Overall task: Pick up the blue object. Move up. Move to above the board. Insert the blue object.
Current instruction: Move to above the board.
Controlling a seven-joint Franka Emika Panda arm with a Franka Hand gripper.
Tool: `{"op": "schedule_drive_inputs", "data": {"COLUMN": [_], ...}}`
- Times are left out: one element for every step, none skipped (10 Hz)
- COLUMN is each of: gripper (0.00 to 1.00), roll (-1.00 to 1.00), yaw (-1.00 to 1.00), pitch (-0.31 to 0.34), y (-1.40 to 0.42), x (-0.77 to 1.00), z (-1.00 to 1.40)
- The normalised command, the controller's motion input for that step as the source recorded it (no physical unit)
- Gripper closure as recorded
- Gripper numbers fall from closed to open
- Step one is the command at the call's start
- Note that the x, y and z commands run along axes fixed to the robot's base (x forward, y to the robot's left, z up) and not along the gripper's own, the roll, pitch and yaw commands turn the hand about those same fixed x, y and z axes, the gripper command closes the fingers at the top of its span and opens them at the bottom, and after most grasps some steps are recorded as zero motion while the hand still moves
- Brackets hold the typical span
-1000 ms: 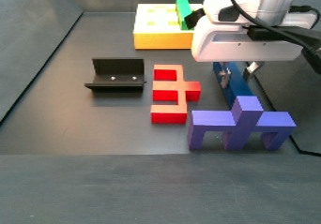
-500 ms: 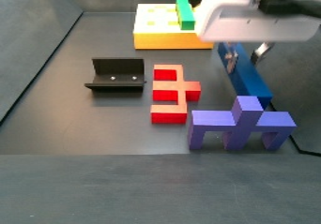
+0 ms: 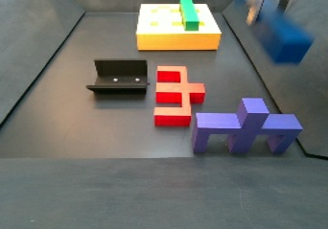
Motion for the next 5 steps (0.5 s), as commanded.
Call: {"op": "schedule_drive_inputs", "data": {"gripper": [1.00,1.00,1.00,1.00,1.00], "roll": [0.02,0.00,0.00,0.00,0.02], "yaw": [0.00,0.00,0.00,0.00,-0.22], "pitch": [0.074,0.085,0.062,0.049,0.280], "y": [0.00,-0.01,-0.01,0.01,-1.40], "x": [0.01,-0.01,-0.01,0.03,0.64], "z": [1.40,1.40,0.60,0.20,0.18]}}
